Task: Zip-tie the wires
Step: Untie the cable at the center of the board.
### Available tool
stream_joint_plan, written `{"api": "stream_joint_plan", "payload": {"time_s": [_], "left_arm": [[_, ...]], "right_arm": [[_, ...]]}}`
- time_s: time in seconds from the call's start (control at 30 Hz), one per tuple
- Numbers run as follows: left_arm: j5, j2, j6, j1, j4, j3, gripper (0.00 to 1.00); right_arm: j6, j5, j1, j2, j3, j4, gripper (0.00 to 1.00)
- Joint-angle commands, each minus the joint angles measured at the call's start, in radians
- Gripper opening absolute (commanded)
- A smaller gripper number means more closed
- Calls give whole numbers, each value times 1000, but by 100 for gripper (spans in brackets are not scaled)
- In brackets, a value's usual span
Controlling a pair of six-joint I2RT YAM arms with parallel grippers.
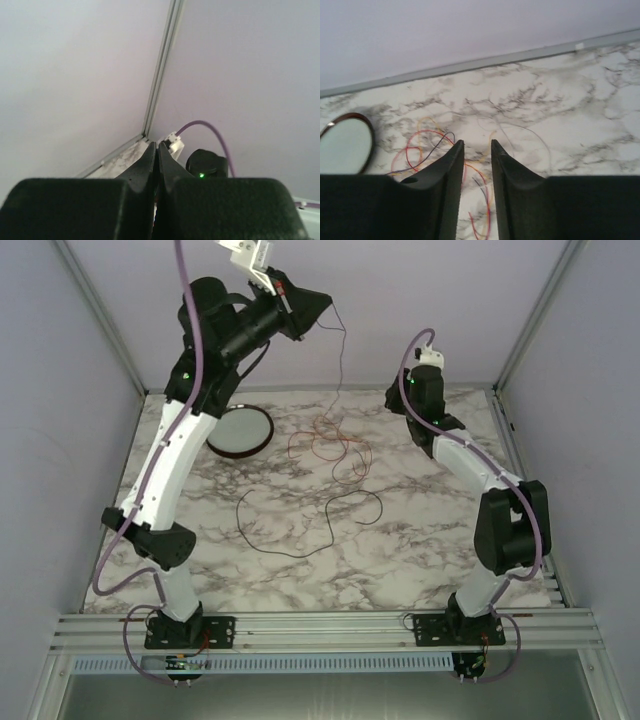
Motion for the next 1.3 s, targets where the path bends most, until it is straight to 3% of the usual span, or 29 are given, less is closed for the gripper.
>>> {"api": "stream_joint_plan", "payload": {"time_s": [0.0, 0.17, 0.3, 0.43, 0.67, 1.27], "left_arm": [[-8, -26, -28, 7, 31, 25, 0], [-49, -40, -47, 30, 18, 41, 0], [-70, -60, -30, 37, -2, 44, 0], [-67, -68, -30, 40, -4, 38, 0], [-66, -71, -34, 40, 8, 20, 0], [-65, -79, -35, 42, 11, 14, 0]], "right_arm": [[30, -80, 1, 19, 7, 136, 33], [-12, -129, -3, -21, -63, 125, 60], [41, -226, -20, -57, -139, 93, 67], [-43, -301, -9, -69, -203, 67, 73], [-192, -327, 44, -22, -285, 273, 87], [-281, -422, 98, 394, 74, 415, 89]]}}
